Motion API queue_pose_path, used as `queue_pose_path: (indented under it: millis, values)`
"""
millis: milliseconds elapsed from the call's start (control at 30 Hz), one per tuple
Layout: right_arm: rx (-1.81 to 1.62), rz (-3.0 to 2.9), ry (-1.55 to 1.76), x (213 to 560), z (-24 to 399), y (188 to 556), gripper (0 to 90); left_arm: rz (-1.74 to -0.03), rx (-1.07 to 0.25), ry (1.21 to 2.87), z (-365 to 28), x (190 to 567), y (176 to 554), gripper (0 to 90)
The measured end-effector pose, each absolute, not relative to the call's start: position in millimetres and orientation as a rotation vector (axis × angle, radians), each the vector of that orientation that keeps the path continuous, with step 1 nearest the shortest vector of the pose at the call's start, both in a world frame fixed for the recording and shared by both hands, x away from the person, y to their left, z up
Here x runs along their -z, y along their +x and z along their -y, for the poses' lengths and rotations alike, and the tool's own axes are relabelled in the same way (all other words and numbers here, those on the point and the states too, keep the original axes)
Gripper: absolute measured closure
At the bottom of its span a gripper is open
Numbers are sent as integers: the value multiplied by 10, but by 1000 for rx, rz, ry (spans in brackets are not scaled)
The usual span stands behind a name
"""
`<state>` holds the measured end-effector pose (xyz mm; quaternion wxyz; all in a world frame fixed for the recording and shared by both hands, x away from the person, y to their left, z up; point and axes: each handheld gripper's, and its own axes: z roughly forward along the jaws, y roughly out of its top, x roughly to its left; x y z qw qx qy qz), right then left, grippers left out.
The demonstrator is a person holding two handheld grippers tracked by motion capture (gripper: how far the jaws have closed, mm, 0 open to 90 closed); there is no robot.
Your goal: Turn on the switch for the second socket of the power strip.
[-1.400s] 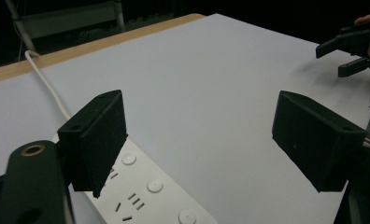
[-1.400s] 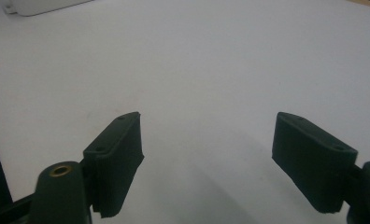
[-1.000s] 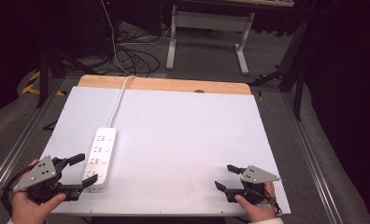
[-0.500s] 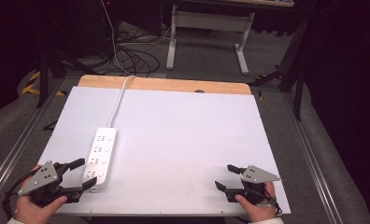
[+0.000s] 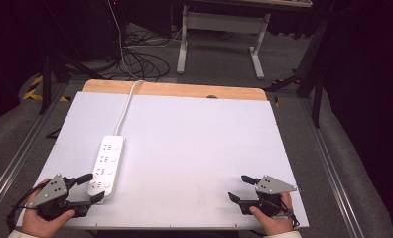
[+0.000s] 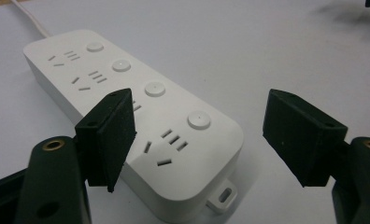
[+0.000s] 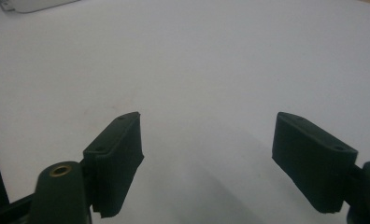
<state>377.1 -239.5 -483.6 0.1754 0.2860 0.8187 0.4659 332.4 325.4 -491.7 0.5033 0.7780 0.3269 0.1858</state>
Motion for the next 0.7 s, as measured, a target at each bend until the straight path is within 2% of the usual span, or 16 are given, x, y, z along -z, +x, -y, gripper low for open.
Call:
queue_pose_path:
  millis: [367,700]
  values:
    - [-1322,-2320,806,4828,2388,3765,248,-807,-484,1793,-3278,4840,3297,235]
    - [-1325,-2322,803,4829,2389,3766,245,-816,-515,1793,-3284,4826,3292,207]
